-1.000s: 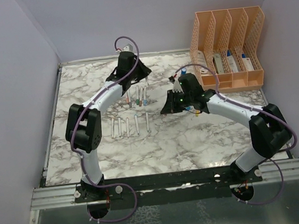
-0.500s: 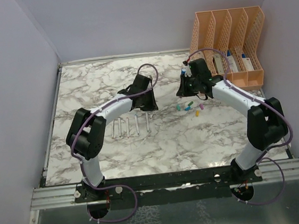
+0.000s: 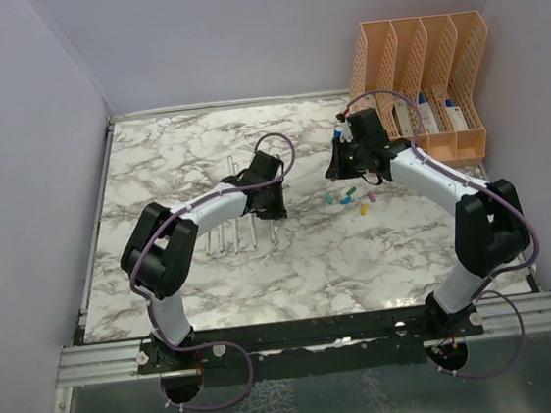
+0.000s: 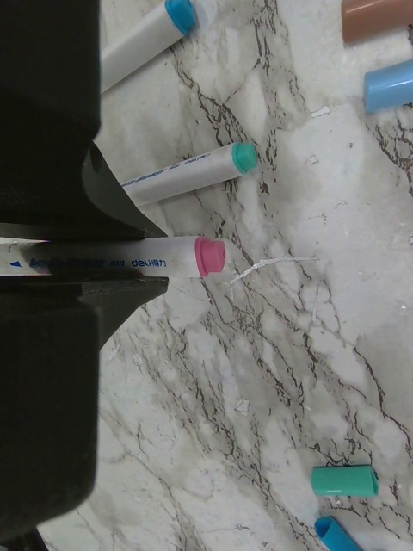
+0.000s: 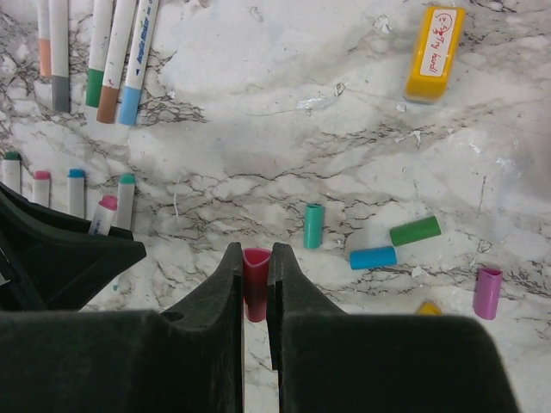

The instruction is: Open the pen caps

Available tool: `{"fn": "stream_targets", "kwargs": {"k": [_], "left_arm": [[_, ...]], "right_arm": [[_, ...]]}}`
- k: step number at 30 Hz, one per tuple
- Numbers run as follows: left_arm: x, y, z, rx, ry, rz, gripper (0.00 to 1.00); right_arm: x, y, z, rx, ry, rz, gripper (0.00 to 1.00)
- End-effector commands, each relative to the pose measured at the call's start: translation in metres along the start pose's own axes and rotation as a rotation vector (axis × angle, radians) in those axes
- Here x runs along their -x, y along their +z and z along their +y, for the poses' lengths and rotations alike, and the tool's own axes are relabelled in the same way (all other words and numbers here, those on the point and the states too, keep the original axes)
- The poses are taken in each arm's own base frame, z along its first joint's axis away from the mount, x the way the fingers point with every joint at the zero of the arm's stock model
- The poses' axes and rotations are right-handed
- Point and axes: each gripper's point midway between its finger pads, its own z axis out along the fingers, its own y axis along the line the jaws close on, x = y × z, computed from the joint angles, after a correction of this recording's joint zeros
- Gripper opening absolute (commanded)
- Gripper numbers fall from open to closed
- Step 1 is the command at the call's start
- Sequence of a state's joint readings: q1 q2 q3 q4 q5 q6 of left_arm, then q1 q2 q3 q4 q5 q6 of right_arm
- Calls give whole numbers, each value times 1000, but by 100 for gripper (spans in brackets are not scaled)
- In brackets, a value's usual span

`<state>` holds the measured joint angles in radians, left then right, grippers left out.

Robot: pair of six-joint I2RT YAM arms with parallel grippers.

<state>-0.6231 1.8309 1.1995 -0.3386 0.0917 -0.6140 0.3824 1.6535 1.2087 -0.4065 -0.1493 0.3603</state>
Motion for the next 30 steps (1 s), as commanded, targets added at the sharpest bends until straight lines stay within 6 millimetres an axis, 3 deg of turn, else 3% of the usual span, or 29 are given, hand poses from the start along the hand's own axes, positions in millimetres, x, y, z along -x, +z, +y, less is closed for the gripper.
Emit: {"fn": "stream_targets", "kwargs": {"k": [1, 8, 20, 30], "left_arm": [[5, -6, 0, 22, -5, -41, 0], [2, -1, 2, 36, -19, -45, 0], [-6, 7, 4, 38, -34, -24, 16], [-3, 4, 1, 26, -35, -32, 27]], "right_arm": [[-6, 6, -2, 1, -21, 13, 1], [-20, 16, -10, -19, -37, 55, 1], [-27, 38, -53, -219, -77, 76, 1], [-32, 58, -61, -242, -81, 97, 1]]}}
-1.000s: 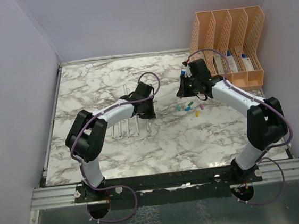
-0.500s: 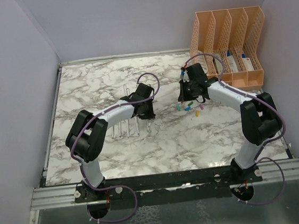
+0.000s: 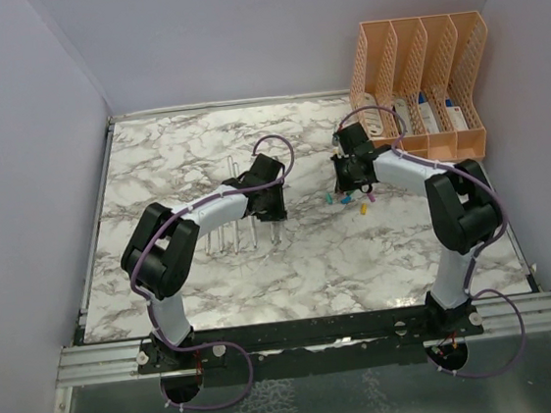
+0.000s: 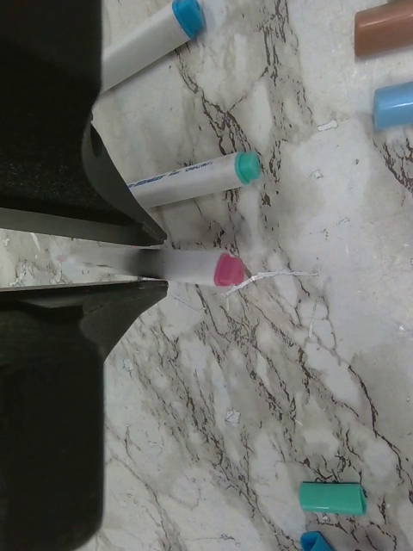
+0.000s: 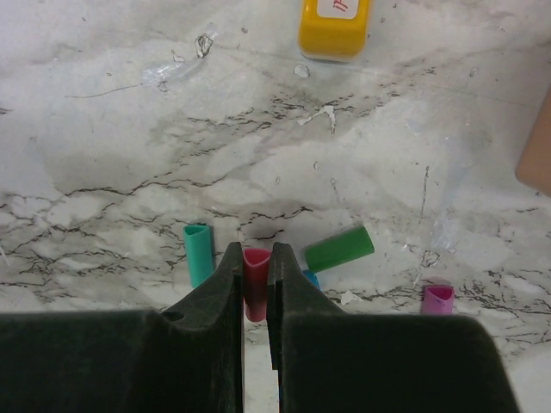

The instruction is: Open the pen caps

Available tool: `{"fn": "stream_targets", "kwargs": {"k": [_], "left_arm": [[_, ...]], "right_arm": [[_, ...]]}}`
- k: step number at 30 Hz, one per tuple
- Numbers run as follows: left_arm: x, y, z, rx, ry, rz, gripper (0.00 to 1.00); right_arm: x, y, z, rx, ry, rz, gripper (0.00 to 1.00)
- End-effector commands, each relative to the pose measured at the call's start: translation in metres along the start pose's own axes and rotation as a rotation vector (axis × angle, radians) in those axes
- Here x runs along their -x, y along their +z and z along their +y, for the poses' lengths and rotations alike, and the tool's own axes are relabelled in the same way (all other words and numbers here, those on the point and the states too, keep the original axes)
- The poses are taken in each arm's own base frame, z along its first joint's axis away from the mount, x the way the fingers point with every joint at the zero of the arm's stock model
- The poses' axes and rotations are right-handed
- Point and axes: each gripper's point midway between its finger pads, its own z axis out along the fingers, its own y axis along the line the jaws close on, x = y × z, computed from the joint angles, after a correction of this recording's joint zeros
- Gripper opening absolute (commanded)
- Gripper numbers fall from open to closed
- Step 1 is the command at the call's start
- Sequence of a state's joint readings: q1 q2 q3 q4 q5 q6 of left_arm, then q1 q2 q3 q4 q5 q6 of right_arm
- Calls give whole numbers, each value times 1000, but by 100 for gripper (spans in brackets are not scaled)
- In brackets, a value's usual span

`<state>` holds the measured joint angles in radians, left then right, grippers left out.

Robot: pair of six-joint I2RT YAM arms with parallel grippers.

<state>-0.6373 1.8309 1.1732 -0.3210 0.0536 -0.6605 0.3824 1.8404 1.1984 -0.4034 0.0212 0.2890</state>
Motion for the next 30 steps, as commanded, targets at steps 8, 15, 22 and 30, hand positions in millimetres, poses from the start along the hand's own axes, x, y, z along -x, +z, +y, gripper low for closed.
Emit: {"fn": "stream_targets", "kwargs": {"k": [8, 15, 22, 30], "left_arm": [[8, -7, -9, -25, 0, -35, 31], [34, -35, -21, -47, 1, -130, 52], [63, -81, -22, -81, -37, -324, 92], [79, -121, -10, -174, -136, -481, 99]], "right_arm": [[18, 13, -1, -28, -19, -34, 1], [21, 12, 0, -25, -19, -31, 26], [32, -7, 6, 4, -22, -60, 40], [58, -31, 58, 129, -91, -137, 54]]}}
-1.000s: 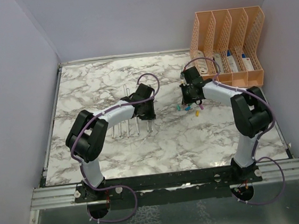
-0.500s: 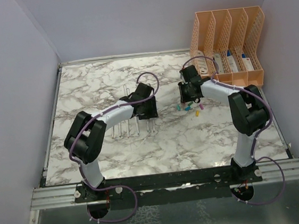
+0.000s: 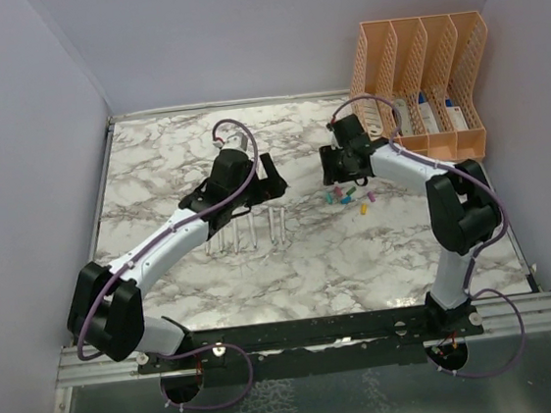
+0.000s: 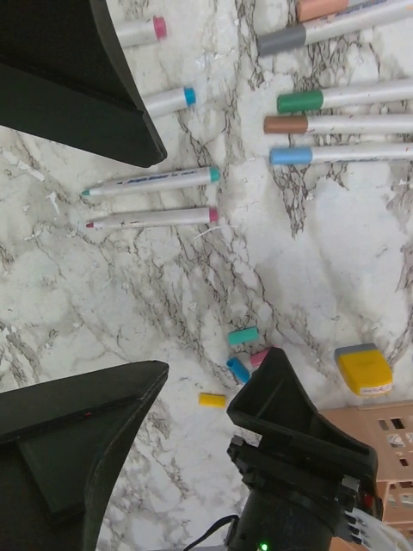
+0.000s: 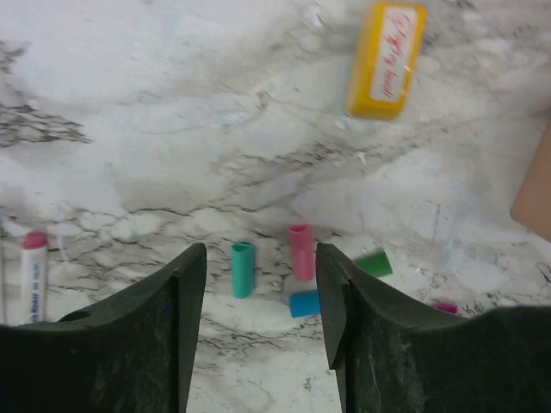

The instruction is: Open the pen caps

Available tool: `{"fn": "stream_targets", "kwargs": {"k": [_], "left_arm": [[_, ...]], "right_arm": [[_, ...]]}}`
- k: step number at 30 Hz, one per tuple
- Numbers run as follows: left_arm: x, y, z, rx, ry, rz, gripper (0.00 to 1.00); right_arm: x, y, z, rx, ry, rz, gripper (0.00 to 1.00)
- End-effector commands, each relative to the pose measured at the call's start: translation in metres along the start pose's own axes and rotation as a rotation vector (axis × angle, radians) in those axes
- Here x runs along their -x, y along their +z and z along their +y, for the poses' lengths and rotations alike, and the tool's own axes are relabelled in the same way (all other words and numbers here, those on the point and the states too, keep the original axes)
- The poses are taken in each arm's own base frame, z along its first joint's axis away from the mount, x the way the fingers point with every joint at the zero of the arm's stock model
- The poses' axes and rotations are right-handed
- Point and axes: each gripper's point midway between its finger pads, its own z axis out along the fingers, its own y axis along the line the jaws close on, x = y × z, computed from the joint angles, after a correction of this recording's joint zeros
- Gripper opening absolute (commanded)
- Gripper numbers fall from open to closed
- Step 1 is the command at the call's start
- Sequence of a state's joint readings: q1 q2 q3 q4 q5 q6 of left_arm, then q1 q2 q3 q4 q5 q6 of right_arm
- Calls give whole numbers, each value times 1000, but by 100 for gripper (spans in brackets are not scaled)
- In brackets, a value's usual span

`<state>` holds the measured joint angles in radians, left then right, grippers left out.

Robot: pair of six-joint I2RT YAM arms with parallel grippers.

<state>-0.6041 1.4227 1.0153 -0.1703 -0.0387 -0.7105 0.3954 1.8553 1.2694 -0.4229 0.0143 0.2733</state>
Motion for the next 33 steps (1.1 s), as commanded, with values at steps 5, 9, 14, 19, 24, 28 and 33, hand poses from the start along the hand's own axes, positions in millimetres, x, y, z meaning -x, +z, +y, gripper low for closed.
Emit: {"fn": "stream_targets", "kwargs": {"k": [5, 9, 14, 19, 24, 28, 33], "left_arm": [[25, -22, 21, -12, -107, -147, 99], [28, -37, 35, 6, -127, -177, 99], [29, -58, 58, 43, -156, -217, 98], [32, -81, 77, 85, -190, -289, 97], [35, -99, 90, 124, -202, -347, 96], [36, -107, 94, 138, -197, -366, 96], [36, -109, 97, 148, -193, -366, 96]], "right_arm": [[54, -7, 91, 150, -100, -86, 59], [63, 12, 118, 157, -107, -83, 64], [64, 36, 146, 152, -139, -55, 65], [57, 54, 163, 143, -152, -38, 62], [51, 66, 168, 124, -158, -28, 53], [48, 73, 170, 111, -170, -22, 49], [42, 81, 173, 106, -182, -6, 48]]}}
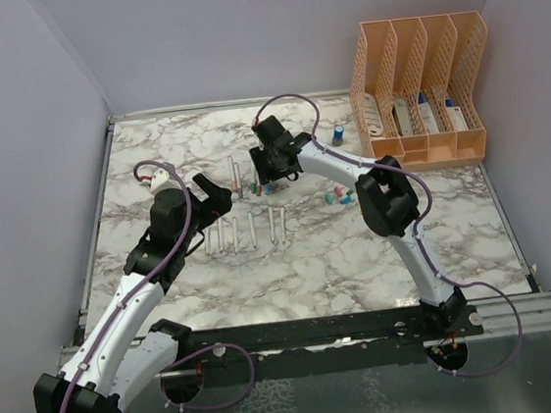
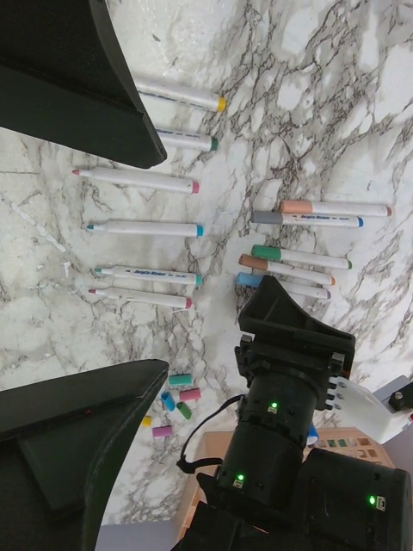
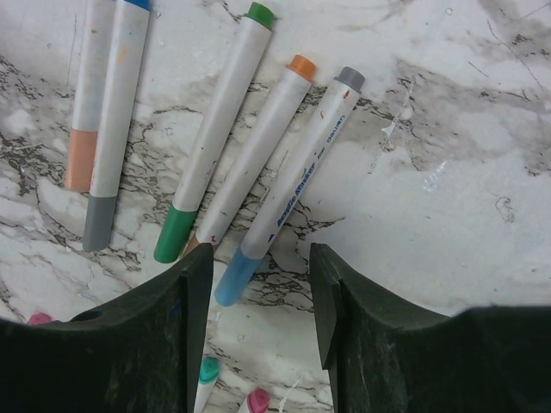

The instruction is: Open the pen caps

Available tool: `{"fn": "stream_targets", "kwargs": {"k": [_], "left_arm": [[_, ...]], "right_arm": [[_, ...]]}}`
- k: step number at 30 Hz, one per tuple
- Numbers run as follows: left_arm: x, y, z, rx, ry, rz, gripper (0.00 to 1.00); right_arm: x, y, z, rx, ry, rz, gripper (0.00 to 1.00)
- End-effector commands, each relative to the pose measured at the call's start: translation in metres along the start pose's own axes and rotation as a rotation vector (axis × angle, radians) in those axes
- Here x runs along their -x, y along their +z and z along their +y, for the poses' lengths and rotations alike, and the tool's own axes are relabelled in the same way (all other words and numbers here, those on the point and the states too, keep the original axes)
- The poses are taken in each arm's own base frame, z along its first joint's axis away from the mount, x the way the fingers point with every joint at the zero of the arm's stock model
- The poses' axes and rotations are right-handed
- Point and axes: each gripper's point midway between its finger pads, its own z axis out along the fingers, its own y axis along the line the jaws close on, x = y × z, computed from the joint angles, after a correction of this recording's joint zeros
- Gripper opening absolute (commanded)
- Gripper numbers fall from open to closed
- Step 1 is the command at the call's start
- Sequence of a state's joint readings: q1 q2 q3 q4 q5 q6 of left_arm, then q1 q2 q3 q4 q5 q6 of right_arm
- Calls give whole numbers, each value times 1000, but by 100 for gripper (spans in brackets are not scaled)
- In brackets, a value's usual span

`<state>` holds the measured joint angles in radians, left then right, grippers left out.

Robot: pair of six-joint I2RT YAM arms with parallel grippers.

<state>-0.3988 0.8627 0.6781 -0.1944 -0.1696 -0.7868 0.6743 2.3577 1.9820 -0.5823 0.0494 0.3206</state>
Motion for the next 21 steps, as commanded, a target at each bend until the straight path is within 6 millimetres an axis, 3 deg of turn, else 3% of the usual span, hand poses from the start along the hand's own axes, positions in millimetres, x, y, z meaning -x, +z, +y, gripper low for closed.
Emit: {"fn": "stream_targets", "kwargs": {"k": [1, 10, 21], "left_arm": [[6, -2, 8, 32, 8, -25, 96], [7, -2, 10, 35, 10, -25, 96], [0, 8, 10, 33, 19, 8, 96]], "right_arm": [[-8, 11, 0, -36, -7, 21, 47], [-21, 17, -4, -66, -24, 51, 43], [-51, 26, -22, -148, -39, 141, 35]]}}
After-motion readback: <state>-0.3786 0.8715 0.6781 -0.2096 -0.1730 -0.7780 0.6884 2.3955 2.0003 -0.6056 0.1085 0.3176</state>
